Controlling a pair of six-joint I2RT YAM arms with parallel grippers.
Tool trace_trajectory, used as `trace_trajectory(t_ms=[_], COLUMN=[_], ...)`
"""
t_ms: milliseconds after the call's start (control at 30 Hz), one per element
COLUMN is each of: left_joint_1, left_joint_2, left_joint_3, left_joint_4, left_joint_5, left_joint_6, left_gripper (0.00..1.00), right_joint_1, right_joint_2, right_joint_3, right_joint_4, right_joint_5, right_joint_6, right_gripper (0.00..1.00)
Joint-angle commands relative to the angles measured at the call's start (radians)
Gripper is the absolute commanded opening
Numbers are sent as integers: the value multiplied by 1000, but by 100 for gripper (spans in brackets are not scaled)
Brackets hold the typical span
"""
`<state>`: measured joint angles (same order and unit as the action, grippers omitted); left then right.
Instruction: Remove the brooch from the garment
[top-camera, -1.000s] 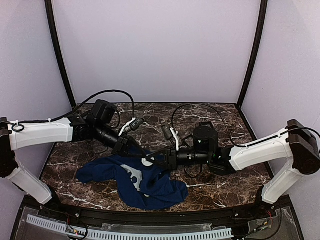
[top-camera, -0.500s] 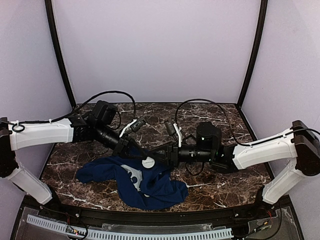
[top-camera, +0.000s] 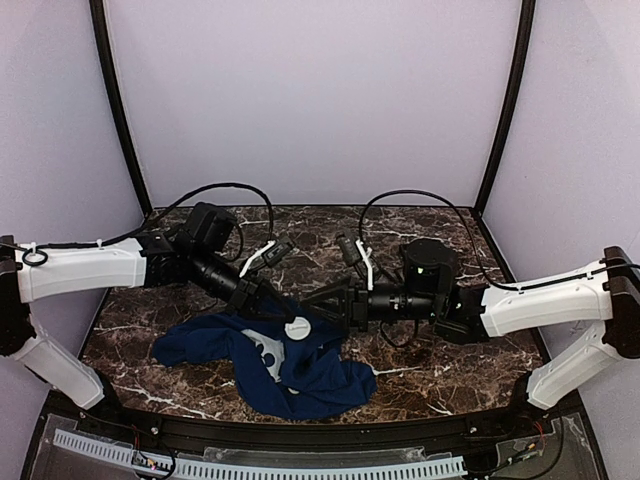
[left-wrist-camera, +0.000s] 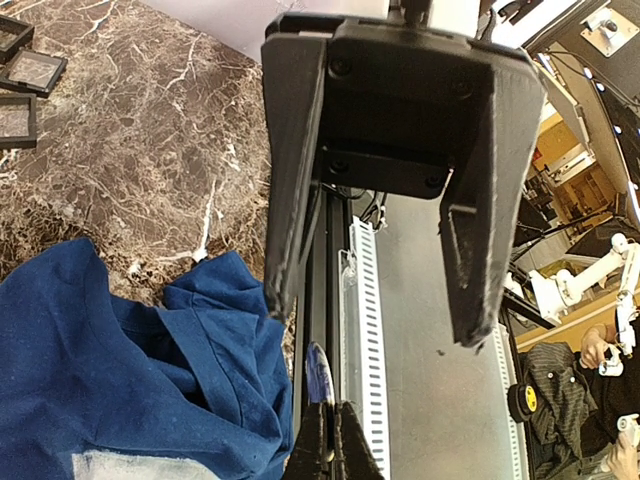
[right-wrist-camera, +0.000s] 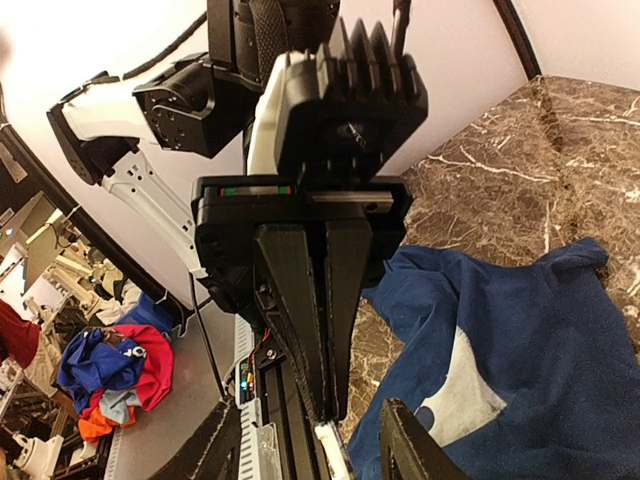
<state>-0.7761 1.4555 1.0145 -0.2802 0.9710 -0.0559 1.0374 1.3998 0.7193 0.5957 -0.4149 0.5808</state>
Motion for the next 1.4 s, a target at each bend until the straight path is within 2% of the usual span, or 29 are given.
trace_trajectory(t_ms=[0, 200, 333, 500, 900, 1100, 1233, 1300, 1333, 1367], left_joint_1=[8, 9, 11, 12, 11, 11, 11, 11, 13, 15], left_joint_2=[-45, -53, -53, -53, -51, -50, -45, -50, -54, -69], left_joint_3=[-15, -21, -22, -22, -21, -20, -9, 0, 3, 2], left_joint_4=[11, 26, 27, 26, 24, 17, -12, -25, -28, -33], left_joint_5=[13, 25, 37, 35, 41, 34, 0, -37, -75, -97], left_joint_6=[-3, -11, -13, -12, -11, -6, 10, 15, 18, 24], left_gripper=[1, 1, 1, 1, 1, 1, 1, 15, 29, 36], right_joint_1=[-3, 6, 5, 5, 6, 6, 6, 6, 5, 5], right_joint_2=[5, 42, 51, 53, 75, 69, 48, 21, 3, -18], right_joint_3=[-15, -13, -12, -9, -2, 2, -4, -5, -2, 6], right_joint_4=[-34, -21, -8, -1, -3, 11, 6, -38, -76, -135], right_joint_5=[-70, -78, -75, -83, -104, -94, -64, -7, 34, 90], right_joint_6=[-6, 2, 4, 6, 7, 8, 5, -7, -21, -39], right_gripper=[45, 34, 31, 18, 15, 1, 0, 0, 0, 0])
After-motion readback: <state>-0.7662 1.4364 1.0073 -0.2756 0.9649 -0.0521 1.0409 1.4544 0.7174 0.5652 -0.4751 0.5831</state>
